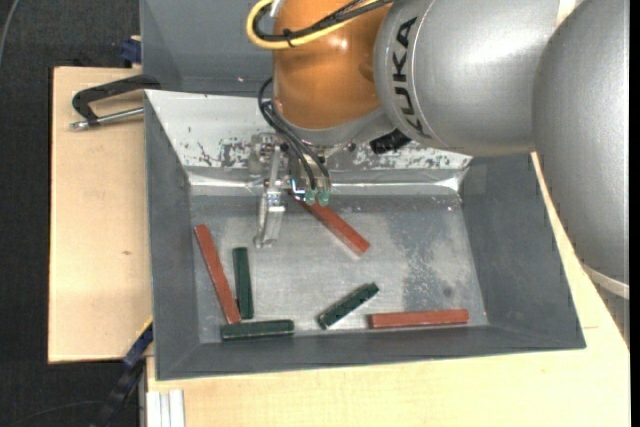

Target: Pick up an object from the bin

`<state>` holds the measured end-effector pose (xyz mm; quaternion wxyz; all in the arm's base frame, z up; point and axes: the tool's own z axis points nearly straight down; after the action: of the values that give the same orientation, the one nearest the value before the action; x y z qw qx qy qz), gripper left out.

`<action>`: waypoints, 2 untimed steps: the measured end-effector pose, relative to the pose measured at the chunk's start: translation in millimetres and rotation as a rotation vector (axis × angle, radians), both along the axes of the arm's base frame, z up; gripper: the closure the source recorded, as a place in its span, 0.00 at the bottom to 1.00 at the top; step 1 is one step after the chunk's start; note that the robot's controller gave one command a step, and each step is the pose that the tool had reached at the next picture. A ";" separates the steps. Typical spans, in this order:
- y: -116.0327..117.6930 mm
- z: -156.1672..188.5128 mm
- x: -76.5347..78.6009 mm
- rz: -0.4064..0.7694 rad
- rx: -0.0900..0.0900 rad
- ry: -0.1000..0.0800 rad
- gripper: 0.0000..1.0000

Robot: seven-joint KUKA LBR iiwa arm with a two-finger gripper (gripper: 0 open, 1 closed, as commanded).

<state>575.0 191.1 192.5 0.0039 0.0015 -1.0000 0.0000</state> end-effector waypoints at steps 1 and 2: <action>-70.9 -37.9 -34.0 0.476 0.001 -0.004 0.00; -160.0 -7.6 -56.4 0.568 -0.001 -0.008 0.00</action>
Offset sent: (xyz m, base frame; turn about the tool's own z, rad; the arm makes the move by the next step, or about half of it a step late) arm -0.0341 -0.0695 -0.0377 -0.4783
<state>518.6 31.2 184.9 -0.0001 0.2816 -0.9595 0.0016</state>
